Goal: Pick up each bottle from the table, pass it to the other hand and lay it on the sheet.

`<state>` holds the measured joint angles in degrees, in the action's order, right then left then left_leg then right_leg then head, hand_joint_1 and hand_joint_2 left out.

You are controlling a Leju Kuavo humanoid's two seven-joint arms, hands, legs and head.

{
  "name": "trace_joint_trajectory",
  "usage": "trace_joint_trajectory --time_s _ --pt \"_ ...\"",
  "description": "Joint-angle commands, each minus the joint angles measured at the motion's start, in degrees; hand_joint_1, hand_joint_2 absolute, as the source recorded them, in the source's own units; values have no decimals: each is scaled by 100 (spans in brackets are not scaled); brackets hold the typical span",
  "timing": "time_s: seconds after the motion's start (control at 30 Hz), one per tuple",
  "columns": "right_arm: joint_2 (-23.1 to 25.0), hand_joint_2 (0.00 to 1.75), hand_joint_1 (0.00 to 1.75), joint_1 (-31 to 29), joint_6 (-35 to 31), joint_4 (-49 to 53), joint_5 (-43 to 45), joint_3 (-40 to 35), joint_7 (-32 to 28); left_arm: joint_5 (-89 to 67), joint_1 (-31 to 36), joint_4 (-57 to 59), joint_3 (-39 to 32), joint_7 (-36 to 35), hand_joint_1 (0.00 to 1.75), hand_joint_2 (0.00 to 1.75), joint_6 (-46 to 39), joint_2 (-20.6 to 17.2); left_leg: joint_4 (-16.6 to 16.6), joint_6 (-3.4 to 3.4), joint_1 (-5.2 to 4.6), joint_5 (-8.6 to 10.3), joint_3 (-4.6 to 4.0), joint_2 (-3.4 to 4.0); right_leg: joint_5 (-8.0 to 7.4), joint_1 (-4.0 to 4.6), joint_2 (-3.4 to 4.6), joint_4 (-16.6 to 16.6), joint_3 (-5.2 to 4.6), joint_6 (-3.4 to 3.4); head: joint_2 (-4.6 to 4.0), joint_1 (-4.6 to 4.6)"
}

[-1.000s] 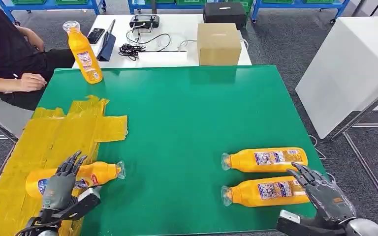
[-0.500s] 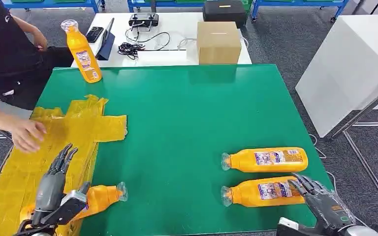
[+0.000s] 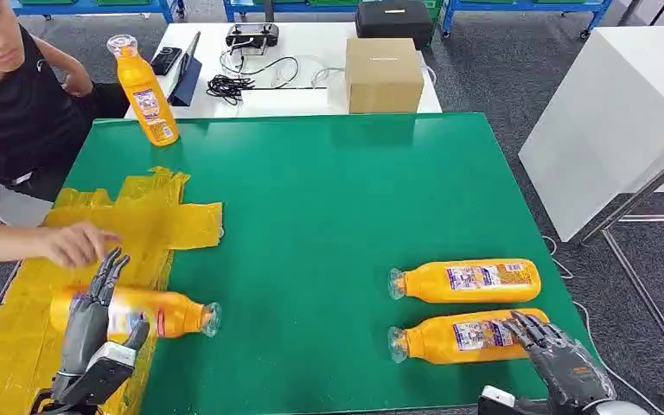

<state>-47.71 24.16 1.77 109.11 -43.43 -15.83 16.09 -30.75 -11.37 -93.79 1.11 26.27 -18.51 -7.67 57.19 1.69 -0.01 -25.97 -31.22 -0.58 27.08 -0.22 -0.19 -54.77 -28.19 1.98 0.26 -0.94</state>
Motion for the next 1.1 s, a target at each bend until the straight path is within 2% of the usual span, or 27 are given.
trace_joint_trajectory --time_s 0.03,0.2,0.33,0.37,0.63,0.83,0.9,0.93,1.0,1.03,1.07,1.1 --pt "746 175 0 -677 117 -950 -271 -169 -181 75 41 -24 18 -51 0 0 101 90 -10 -7 11 2 4 6 -8 11 3 19 9 -3 0 0" --pt "897 175 0 -901 262 -1102 -402 -120 -288 91 115 -29 38 -22 0 0 174 116 -12 -8 9 3 -4 11 -9 8 8 19 23 -2 0 2" --pt "915 175 0 -858 256 -1101 -427 -66 -317 79 105 -21 33 -45 0 0 199 122 -9 -6 8 1 -2 5 -5 8 3 16 30 -2 0 2" --pt "1071 175 0 -1035 315 -1277 -533 -48 -389 93 120 -17 49 -30 0 0 223 138 -7 -6 7 2 -1 5 -6 7 3 13 31 -2 0 -2" --pt "1074 175 0 -971 298 -1323 -554 -3 -443 116 104 -14 48 20 0 0 242 129 -6 -6 5 1 -5 3 -4 5 3 11 29 -2 0 0" --pt "1358 175 0 -1410 551 -2125 -711 -133 -585 186 209 9 102 -23 0 0 335 111 -7 -6 8 3 -5 5 -7 7 3 13 30 -2 0 2" --pt "1334 175 0 -1542 807 -2471 -628 -279 -688 255 276 75 152 -8 0 0 370 79 -8 -6 10 4 -3 2 -8 9 0 17 33 -2 0 0" --pt "1277 175 9 -1569 917 -2680 -544 -357 -731 278 311 148 175 -3 0 0 358 63 -13 -9 13 8 -3 3 -13 13 0 25 35 -3 0 0" --pt "1253 175 9 -1526 844 -2744 -521 -344 -799 279 305 183 172 -4 0 0 352 61 -9 -5 8 5 4 -3 -7 8 -4 17 32 -2 0 0" --pt "1218 175 89 -1552 908 -2772 -522 -420 -845 317 319 176 206 53 0 0 360 37 -13 -7 10 7 3 -6 -9 10 -8 23 29 -2 0 0" --pt "1095 175 173 -1600 1263 -2885 -390 -660 -837 359 437 247 321 63 0 0 347 -36 -10 -6 11 5 8 -3 -8 10 -5 20 16 -2 0 2" --pt "1031 175 175 -1599 1379 -2976 -364 -815 -830 398 528 305 382 47 0 0 345 -64 -13 -8 13 8 12 -3 -11 12 -6 25 15 -2 0 0"
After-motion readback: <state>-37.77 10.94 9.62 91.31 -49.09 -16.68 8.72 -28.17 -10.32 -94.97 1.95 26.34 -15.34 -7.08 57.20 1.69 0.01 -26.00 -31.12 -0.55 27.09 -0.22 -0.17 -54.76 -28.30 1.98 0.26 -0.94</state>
